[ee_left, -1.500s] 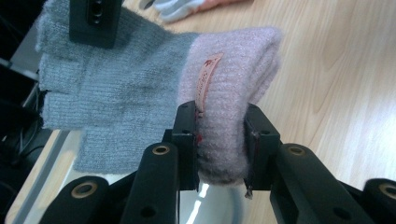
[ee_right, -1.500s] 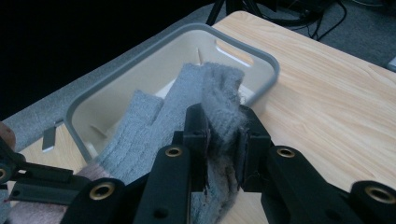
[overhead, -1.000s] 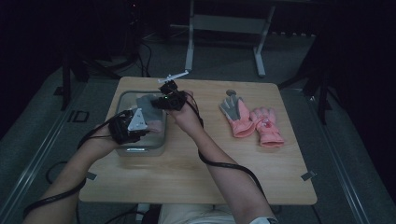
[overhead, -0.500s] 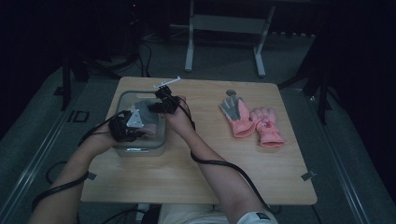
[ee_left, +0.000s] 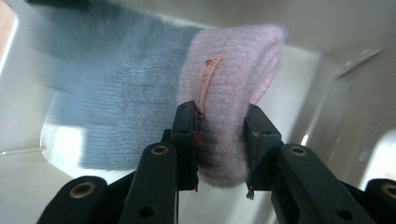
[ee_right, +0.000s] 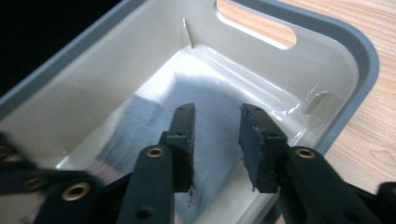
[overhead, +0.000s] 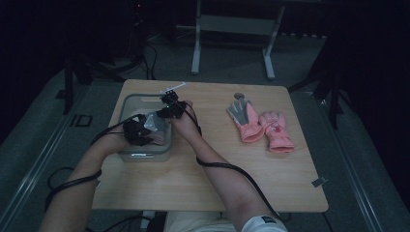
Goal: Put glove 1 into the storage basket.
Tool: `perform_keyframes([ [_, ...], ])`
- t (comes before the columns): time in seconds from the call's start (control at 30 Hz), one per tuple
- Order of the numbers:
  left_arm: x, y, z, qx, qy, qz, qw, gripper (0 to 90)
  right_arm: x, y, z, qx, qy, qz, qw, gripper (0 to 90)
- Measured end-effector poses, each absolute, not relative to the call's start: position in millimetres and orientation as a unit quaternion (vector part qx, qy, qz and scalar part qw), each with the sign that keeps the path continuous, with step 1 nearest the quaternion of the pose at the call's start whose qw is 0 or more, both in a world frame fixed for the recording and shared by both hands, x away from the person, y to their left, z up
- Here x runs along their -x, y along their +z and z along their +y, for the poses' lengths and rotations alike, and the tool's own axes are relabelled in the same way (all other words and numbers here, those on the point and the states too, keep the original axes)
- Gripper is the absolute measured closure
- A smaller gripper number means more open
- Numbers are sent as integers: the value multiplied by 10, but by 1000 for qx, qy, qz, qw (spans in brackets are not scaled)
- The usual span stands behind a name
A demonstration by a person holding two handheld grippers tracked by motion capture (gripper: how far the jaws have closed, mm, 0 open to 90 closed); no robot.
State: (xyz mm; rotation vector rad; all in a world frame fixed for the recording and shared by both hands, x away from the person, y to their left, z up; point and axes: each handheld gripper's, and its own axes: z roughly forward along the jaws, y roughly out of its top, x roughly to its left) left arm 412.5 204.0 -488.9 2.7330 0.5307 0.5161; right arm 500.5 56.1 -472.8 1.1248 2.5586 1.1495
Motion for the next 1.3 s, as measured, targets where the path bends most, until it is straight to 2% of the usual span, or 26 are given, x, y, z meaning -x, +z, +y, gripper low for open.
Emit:
perform_keyframes([
  [0.1, -4182, -4912, 2046, -953, 177, 190, 154, 693, -4983, -4682, 509, -364, 384, 845, 69, 608],
  [0.43, -4280, -5015, 1993, -956, 149, 205, 145, 638, -4901, -4648, 267, -360, 402, 840, 52, 600],
  [0.53, -4279, -4978, 1971, -955, 142, 215, 145, 530, -4857, -4626, 211, -349, 404, 843, 54, 600],
  [0.6, -4281, -4931, 1973, -950, 145, 237, 140, 382, -4819, -4589, 163, -343, 410, 844, 54, 600],
  [0.7, -4261, -4831, 2014, -940, 155, 260, 160, 239, -4748, -4515, 72, -329, 416, 846, 60, 606],
  [0.77, -4236, -4745, 2046, -930, 167, 278, 172, 177, -4688, -4471, -9, -319, 420, 847, 65, 606],
  [0.83, -4205, -4675, 2051, -925, 157, 288, 193, 114, -4651, -4450, -90, -314, 421, 848, 68, 605],
  [1.03, -4090, -4470, 1913, -906, 163, 288, 266, 39, -4546, -4428, -326, -303, 422, 851, 80, 592],
  [1.3, -3926, -4348, 1563, -895, 138, 267, 329, 29, -4425, -4438, -673, -294, 418, 855, 87, 591],
])
